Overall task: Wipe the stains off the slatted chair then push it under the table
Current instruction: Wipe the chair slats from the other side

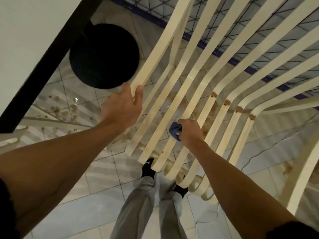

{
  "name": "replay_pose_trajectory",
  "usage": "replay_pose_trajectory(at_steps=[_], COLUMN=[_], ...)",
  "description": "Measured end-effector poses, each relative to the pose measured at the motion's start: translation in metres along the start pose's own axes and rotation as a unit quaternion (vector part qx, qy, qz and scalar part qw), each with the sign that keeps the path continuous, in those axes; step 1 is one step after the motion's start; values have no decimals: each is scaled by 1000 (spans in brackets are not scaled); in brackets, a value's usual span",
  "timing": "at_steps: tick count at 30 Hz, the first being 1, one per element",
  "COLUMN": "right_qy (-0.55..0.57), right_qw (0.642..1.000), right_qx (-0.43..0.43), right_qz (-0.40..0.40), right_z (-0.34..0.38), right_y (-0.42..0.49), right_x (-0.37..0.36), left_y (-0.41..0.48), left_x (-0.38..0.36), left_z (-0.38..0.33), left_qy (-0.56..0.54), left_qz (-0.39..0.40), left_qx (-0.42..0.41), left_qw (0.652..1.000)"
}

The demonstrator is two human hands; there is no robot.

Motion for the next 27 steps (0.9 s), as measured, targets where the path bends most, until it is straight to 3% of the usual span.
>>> replay_pose_trajectory(at_steps=[9,16,27], right_qy=[-6,9,11], right_qw=[999,999,998], right_qx=[29,17,36], right_qz=[21,-34,44], right_z=[-3,-11,-16], right_y=[-24,-6,-4], right_x=[-28,-9,-6], left_y=[-4,-5,-6], left_x=[5,4,7], left_z=[-6,-7,-7], left_qy=[22,25,35], left_qz=[4,-2,-7], left_qx=[19,26,24], left_qw=[1000,999,999])
Point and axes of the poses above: each hand's wrist, its own y-axis towards the middle knuckle, its own x-axis out of the back of the hand, z = x × y, the point moved 1 cm from there along y, towards the middle knuckle, and after that the axes turned 7 degrees about y, right-handed, at the moved point
